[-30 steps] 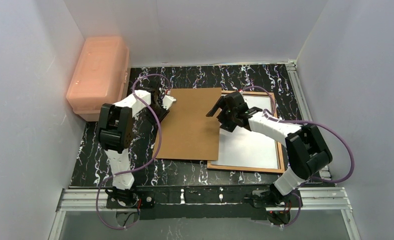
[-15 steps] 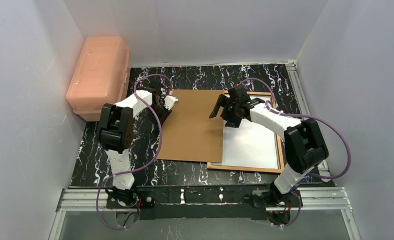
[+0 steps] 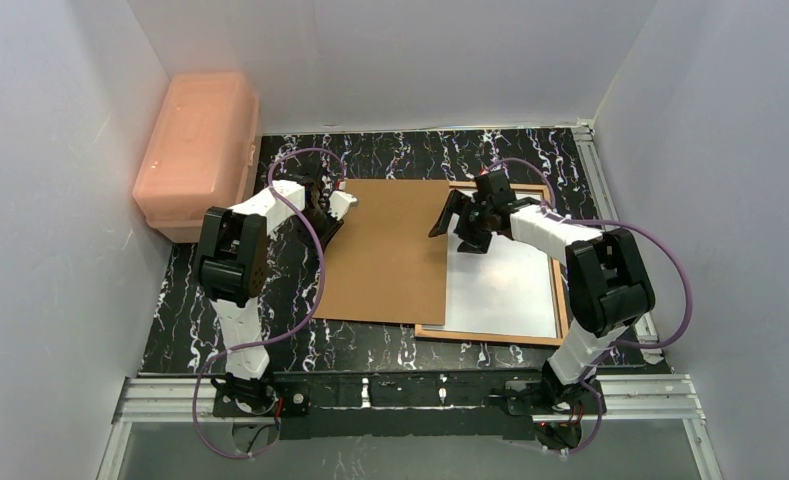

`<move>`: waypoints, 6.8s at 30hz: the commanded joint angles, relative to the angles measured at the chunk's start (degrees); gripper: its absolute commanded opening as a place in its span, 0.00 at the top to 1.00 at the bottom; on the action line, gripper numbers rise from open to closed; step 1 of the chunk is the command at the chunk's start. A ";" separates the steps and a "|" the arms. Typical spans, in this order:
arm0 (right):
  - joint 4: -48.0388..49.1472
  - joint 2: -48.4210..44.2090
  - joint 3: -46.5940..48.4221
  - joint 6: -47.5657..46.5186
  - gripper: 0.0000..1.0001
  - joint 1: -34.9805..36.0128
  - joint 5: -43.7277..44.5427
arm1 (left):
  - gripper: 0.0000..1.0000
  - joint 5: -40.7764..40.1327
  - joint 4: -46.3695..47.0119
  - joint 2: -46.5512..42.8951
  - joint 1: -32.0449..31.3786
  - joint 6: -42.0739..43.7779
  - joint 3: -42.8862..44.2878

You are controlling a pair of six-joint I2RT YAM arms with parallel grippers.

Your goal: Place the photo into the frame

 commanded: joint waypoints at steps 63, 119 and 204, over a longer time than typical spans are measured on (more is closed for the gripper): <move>-8.05 -7.77 27.38 -5.66 0.99 19.04 15.42 | 0.22 12.15 -31.92 -12.88 5.38 -13.61 49.06; 41.90 22.14 59.03 -78.61 0.57 67.08 87.43 | 1.00 11.26 -10.67 -44.87 5.30 -36.20 28.12; 19.51 -20.34 14.63 0.07 0.99 -7.49 -29.22 | 0.04 32.53 -1.30 -45.97 9.02 -33.57 18.64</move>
